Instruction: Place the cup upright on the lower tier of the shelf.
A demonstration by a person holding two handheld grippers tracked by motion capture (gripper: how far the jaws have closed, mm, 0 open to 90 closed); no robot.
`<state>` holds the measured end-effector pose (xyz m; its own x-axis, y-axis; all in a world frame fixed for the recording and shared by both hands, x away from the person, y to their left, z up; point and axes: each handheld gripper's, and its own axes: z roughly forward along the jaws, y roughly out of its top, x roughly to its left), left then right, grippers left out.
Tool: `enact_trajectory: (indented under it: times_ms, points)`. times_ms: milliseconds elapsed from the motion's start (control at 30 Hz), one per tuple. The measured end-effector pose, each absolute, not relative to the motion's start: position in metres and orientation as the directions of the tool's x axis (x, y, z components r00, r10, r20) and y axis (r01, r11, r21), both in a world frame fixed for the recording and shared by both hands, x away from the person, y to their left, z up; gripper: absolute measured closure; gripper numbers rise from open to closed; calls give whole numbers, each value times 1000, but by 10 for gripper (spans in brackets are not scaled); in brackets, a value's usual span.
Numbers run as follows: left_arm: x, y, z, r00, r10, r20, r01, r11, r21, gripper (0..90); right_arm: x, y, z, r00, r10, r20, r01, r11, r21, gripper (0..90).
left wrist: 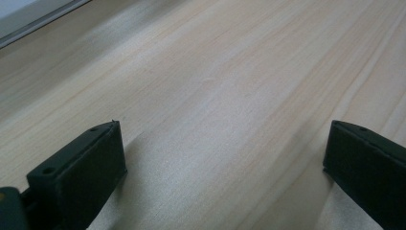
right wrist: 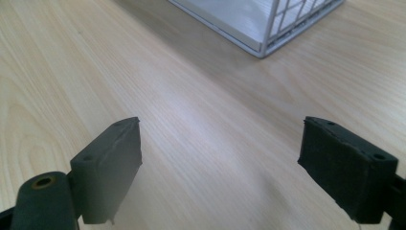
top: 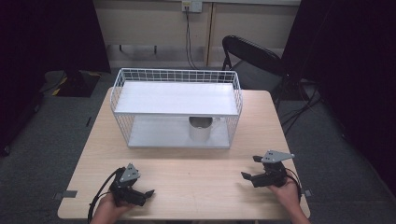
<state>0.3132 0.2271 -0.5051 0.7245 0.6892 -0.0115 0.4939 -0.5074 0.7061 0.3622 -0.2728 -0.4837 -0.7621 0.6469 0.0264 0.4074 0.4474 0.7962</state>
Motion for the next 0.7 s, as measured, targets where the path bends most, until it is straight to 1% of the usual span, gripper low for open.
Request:
enact_trajectory:
  times_ms: [400, 700]
  points:
    - [313, 227, -505, 724, 689, -11, 494, -507, 706, 0, 355, -298, -492, -744, 668, 18, 432, 460, 776, 137]
    - [313, 227, -505, 724, 689, -12, 494, -507, 706, 0, 349, -313, -498, -720, 694, 26, 457, 445, 770, 137]
